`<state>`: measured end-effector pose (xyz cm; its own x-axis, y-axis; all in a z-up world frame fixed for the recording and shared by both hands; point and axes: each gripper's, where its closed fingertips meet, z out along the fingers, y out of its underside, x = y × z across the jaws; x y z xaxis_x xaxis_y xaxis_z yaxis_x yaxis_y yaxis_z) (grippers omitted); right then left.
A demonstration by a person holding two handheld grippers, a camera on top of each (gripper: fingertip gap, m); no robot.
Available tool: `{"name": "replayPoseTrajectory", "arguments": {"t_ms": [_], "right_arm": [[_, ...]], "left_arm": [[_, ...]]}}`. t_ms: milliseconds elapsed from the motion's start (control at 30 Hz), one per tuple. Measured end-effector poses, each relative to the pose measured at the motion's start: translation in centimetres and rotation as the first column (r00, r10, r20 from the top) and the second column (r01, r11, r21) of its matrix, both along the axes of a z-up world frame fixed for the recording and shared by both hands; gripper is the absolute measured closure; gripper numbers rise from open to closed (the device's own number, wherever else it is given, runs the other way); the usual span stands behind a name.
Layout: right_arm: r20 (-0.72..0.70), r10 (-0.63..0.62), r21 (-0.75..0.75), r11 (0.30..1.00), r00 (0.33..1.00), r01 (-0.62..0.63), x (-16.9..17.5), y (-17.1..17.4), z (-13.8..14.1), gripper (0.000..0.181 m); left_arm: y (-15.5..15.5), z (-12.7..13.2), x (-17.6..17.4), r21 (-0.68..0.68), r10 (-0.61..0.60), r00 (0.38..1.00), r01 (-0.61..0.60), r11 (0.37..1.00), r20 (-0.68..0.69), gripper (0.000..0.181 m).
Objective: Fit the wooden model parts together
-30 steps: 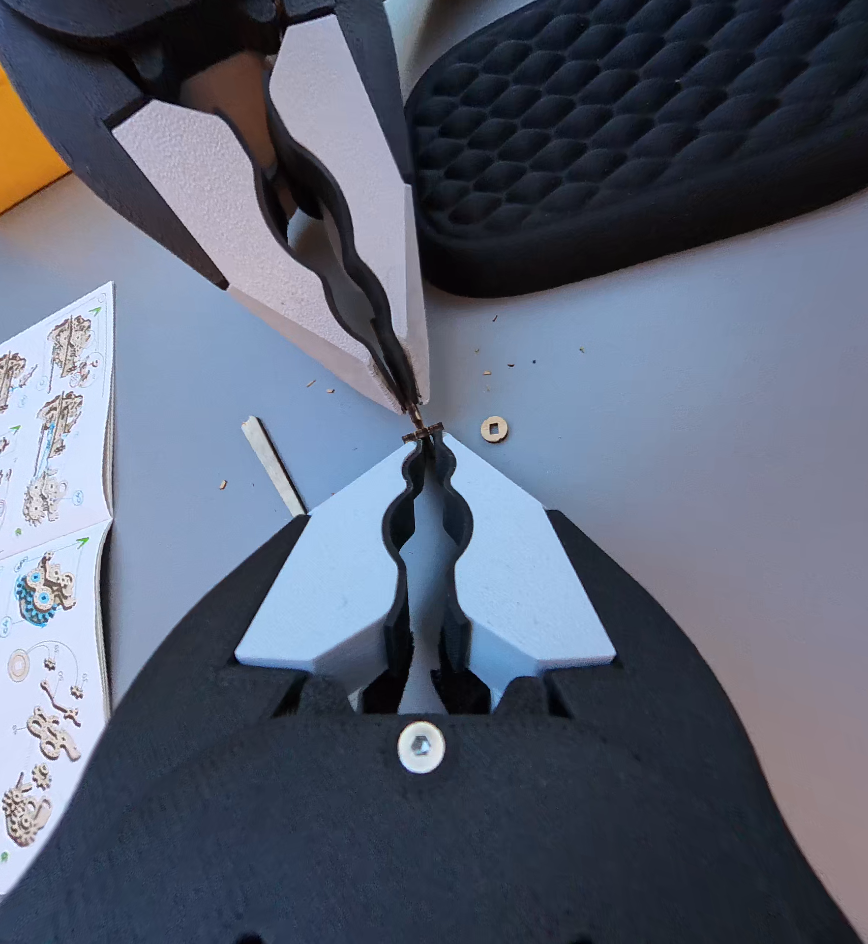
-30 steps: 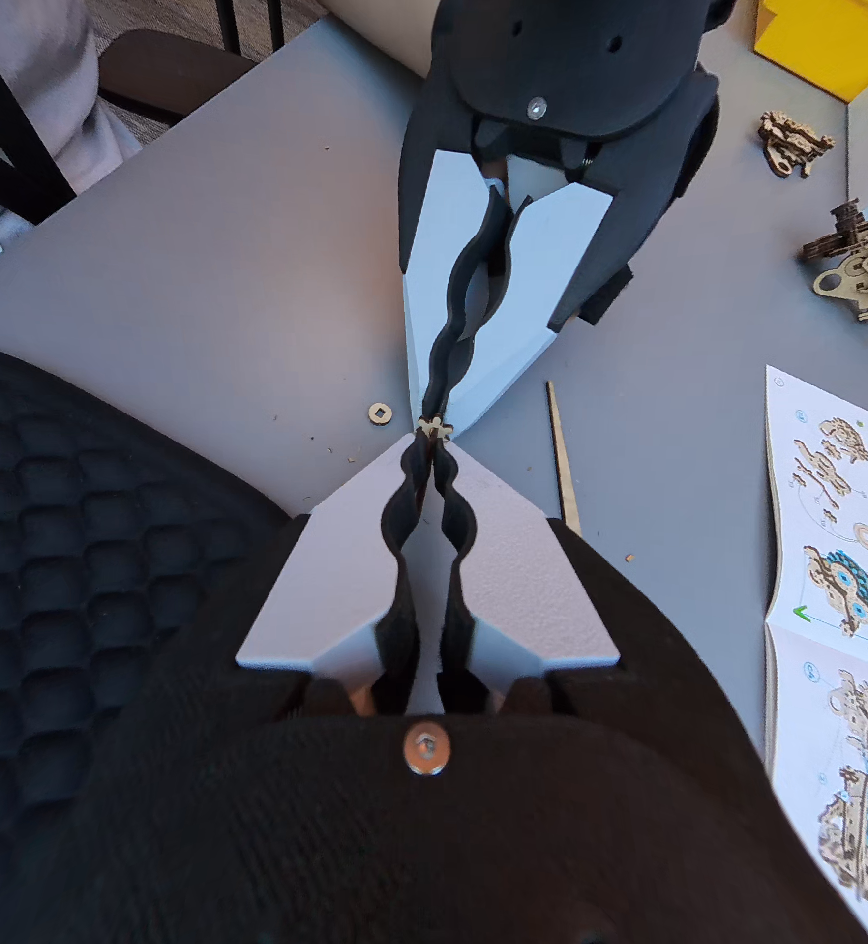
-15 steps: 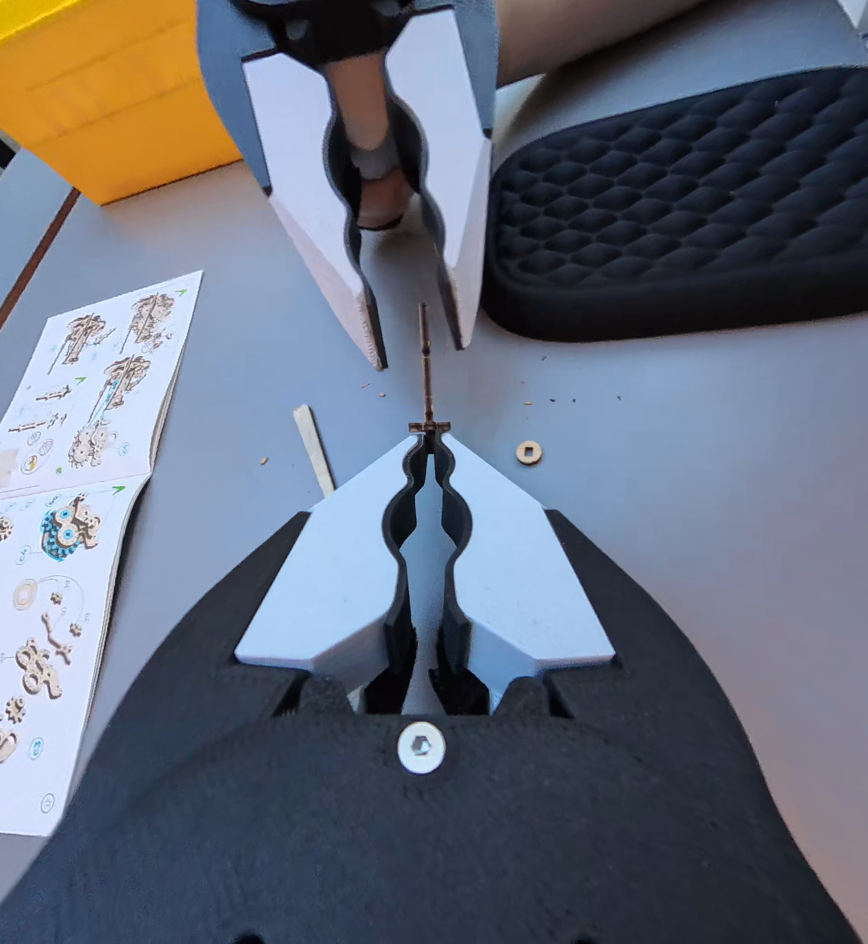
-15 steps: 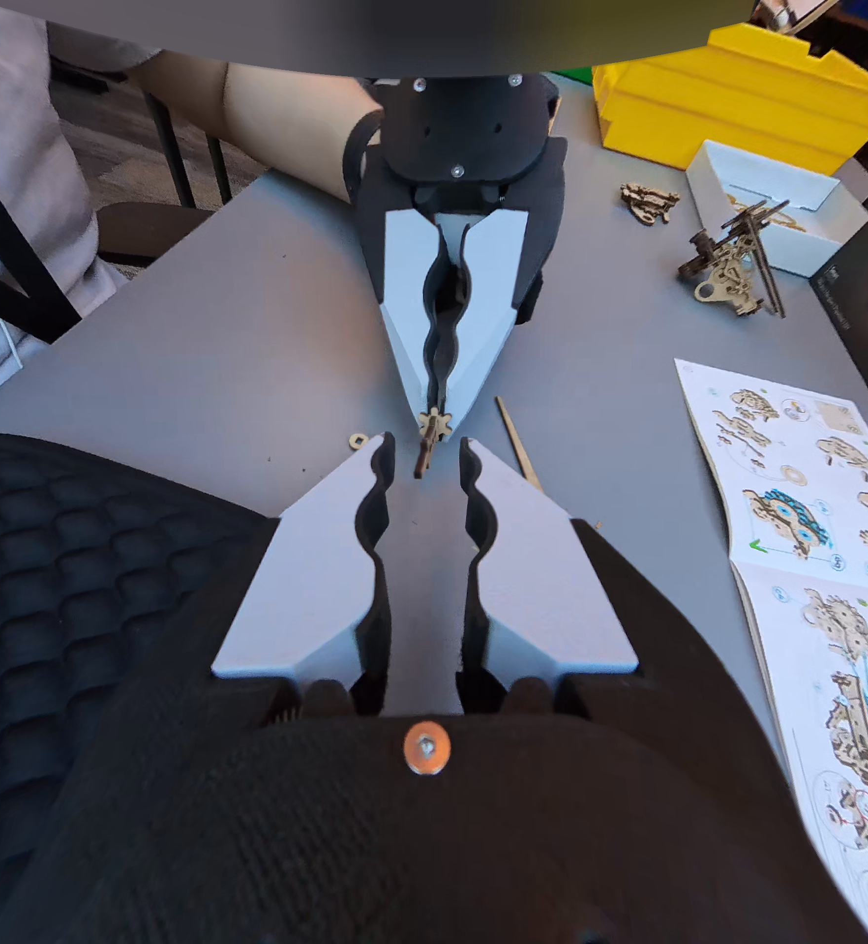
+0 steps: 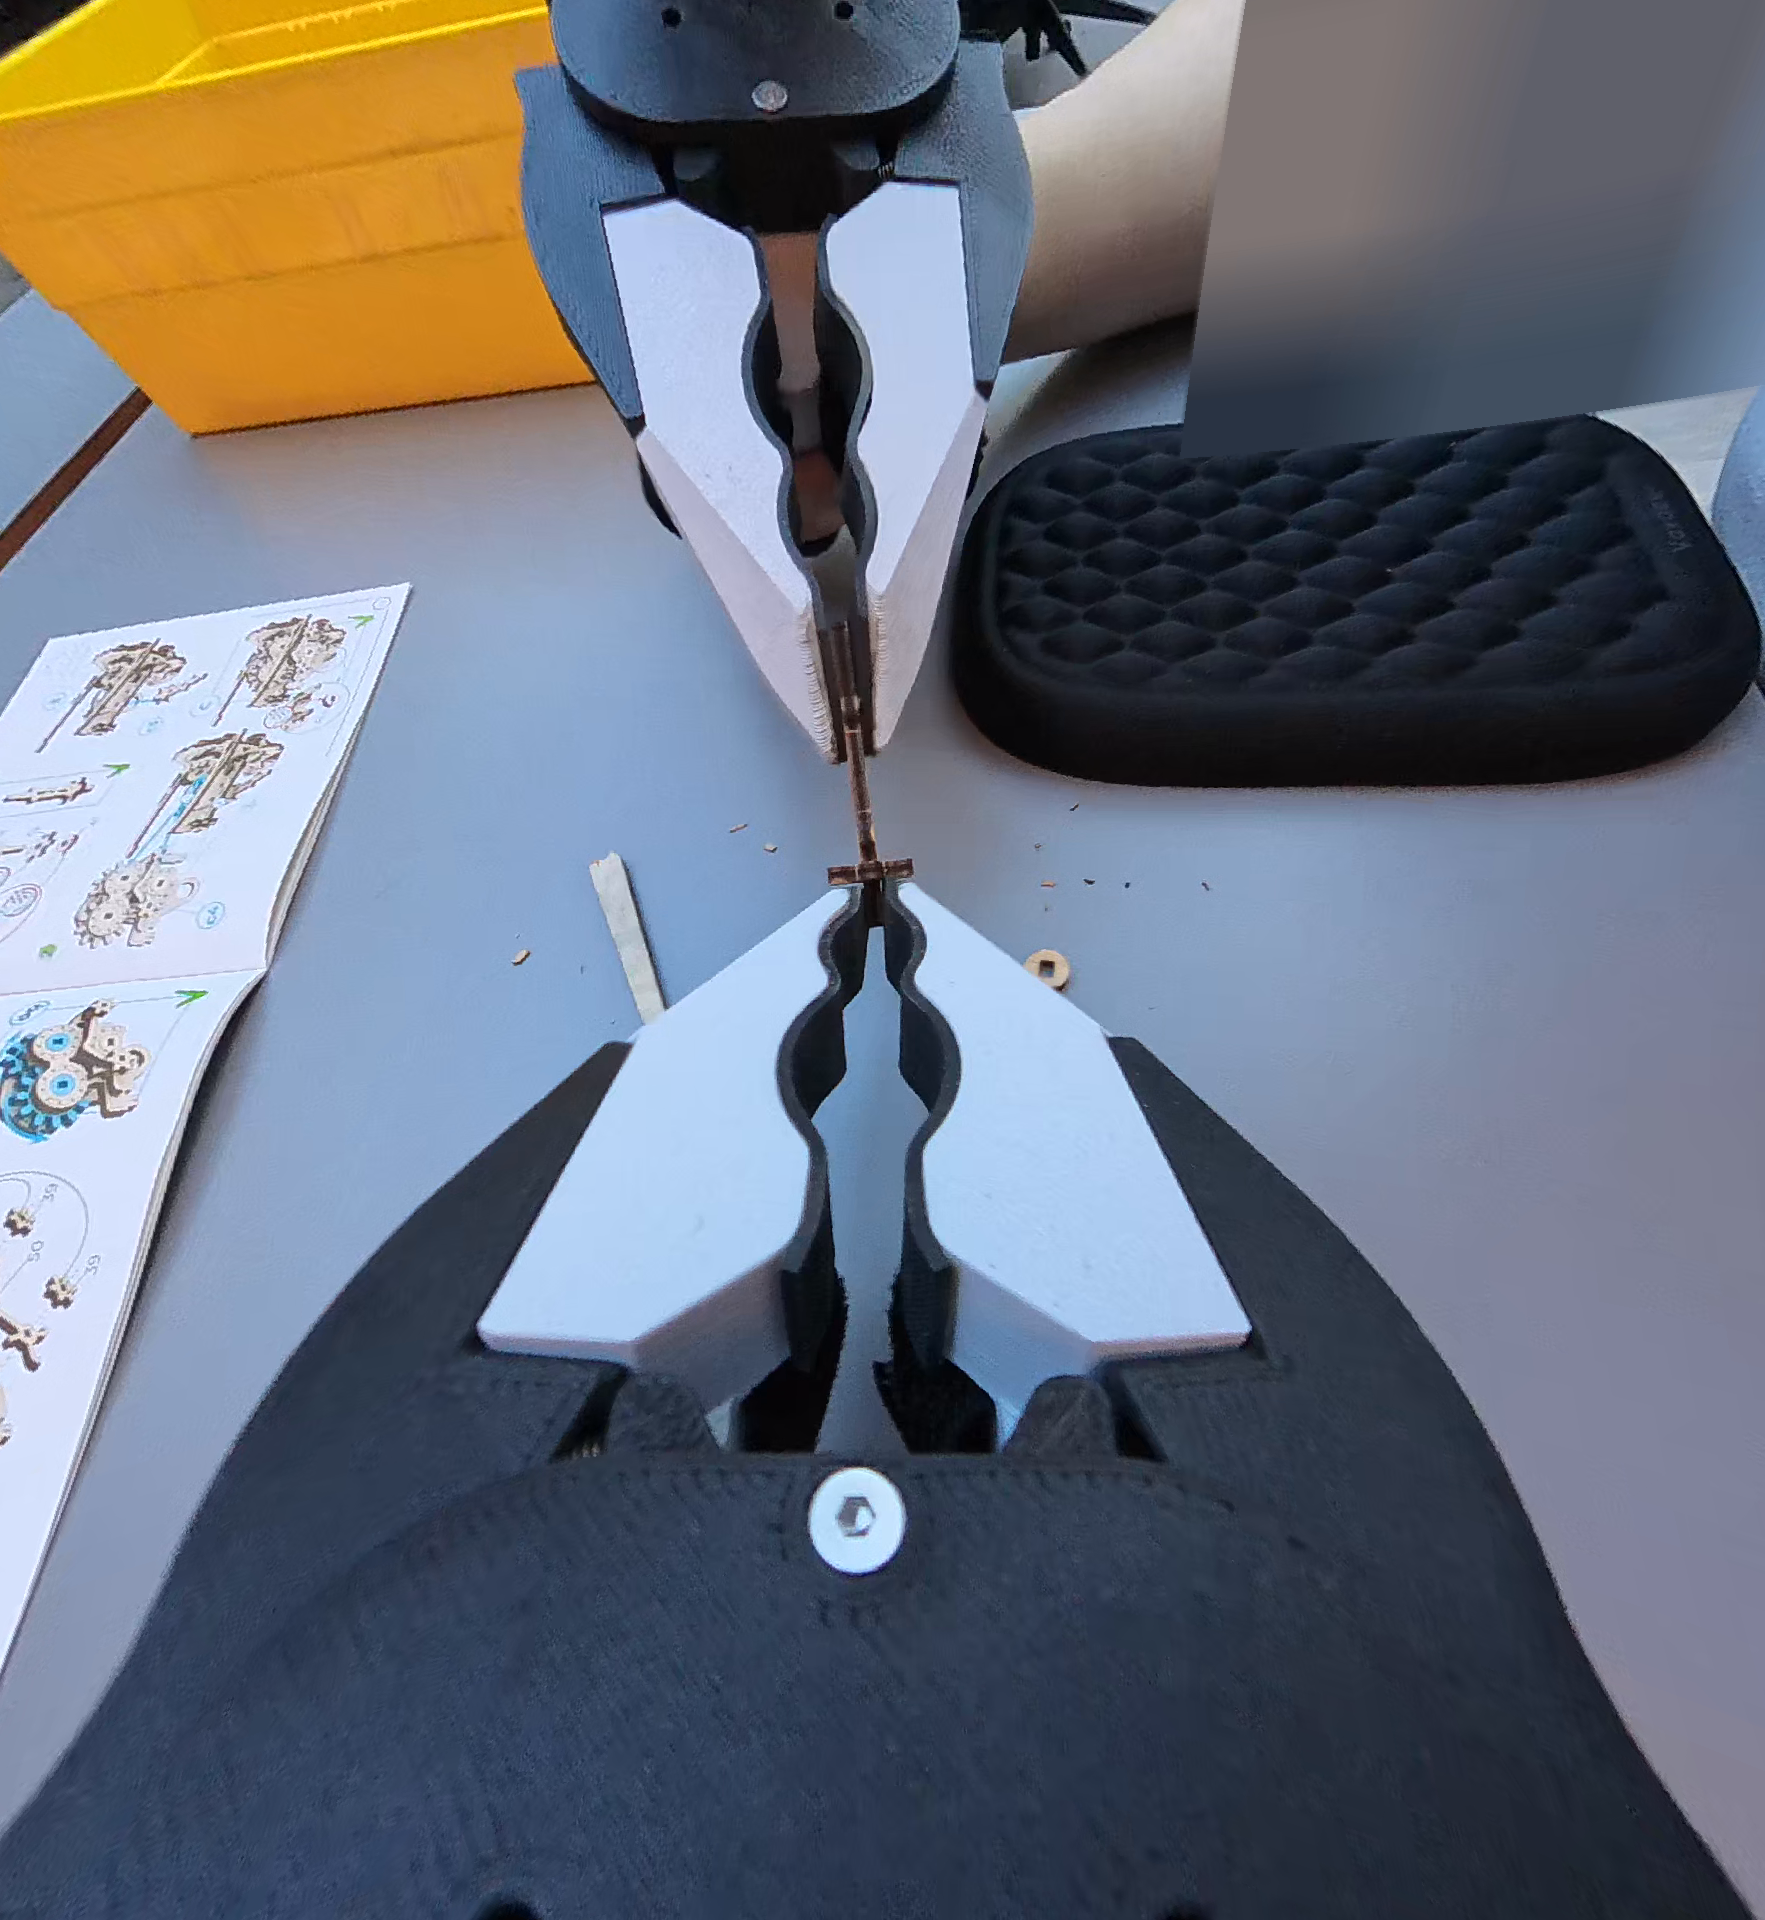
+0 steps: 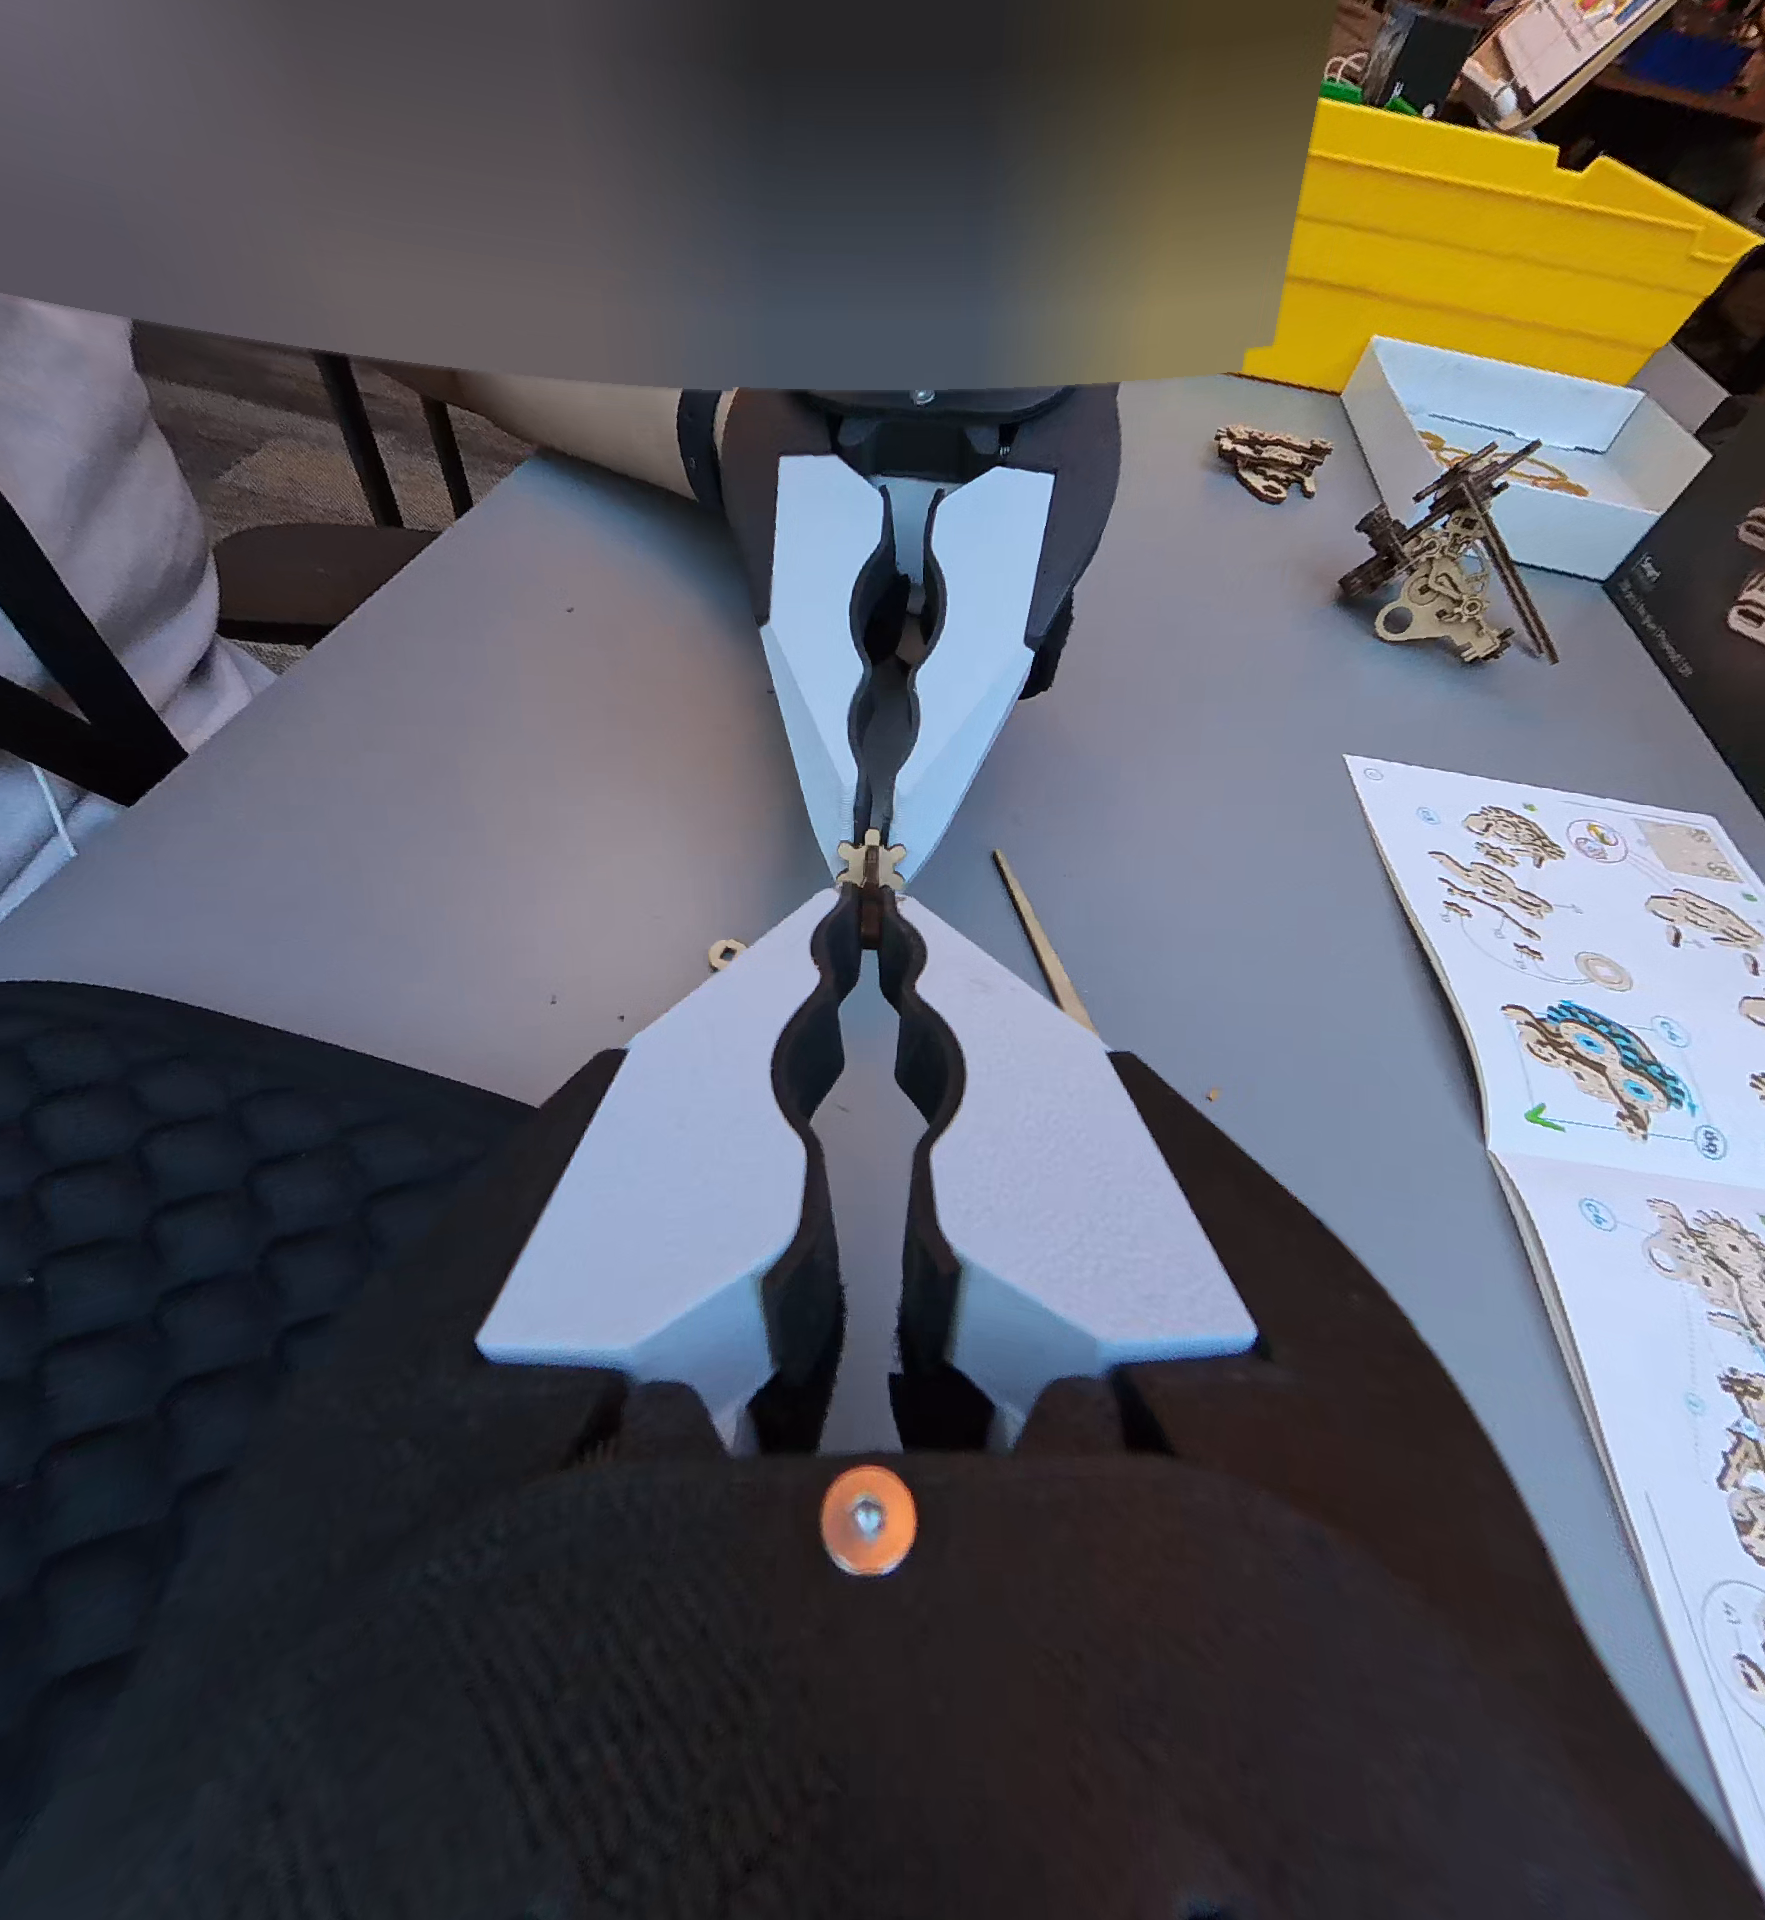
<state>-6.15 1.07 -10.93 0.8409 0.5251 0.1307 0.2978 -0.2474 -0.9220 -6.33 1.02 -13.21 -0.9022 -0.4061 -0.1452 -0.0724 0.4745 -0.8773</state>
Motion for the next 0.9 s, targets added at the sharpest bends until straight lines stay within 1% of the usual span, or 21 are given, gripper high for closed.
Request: {"name": "replayPoseTrajectory", "arguments": {"t_ms": [133,200,267,333,433,533,633,700,900], "right_arm": [[-0.073,0.006,-0.012,1.0,0.997,-0.007,-0.1,-0.1,-0.2,0.181],[-0.104,0.008,-0.005,1.0,0.995,-0.008,-0.1,-0.1,0.0,0.181],[-0.069,0.015,-0.025,1.0,0.998,-0.017,-0.2,-0.1,-0.5,0.181],[-0.021,0.024,-0.062,0.998,0.999,-0.025,-0.5,-0.2,-1.4,0.181],[0.037,0.001,-0.066,0.998,0.999,0.002,-0.4,0.0,-1.9,0.181],[0.088,-0.022,-0.086,0.996,0.996,0.03,-0.3,0.2,-2.5,0.181],[0.148,-0.035,-0.104,0.993,0.988,0.051,-0.2,0.3,-3.3,0.181],[0.165,-0.036,-0.11,0.992,0.986,0.055,-0.2,0.3,-3.5,0.181],[0.177,-0.043,-0.107,0.992,0.983,0.063,-0.4,0.3,-3.5,0.181]], "left_arm": [[-0.2,-0.2,-0.2,0.008,-0.005,1.0,0.005,1.0,-0.018,0.181],[-0.3,0.0,-0.3,-0.011,0.0,1.0,-0.001,1.0,-0.027,0.181],[-0.3,-0.3,-0.3,-0.001,-0.001,0.999,0.001,1.0,-0.048,0.181],[-0.3,-1.1,-0.5,0.052,-0.009,0.998,0.013,0.999,-0.061,0.181],[0.0,-1.7,-0.4,0.108,-0.006,0.999,0.009,0.994,-0.033,0.181],[0.2,-2.2,-0.2,0.115,0.015,0.996,-0.004,0.993,-0.092,0.181],[0.4,-2.9,-0.2,0.157,0.036,0.992,-0.017,0.988,-0.119,0.181],[0.5,-3.2,-0.1,0.171,0.048,0.99,-0.025,0.985,-0.131,0.181],[0.6,-3.3,-0.2,0.154,0.051,0.983,-0.024,0.988,-0.178,0.181]]}}
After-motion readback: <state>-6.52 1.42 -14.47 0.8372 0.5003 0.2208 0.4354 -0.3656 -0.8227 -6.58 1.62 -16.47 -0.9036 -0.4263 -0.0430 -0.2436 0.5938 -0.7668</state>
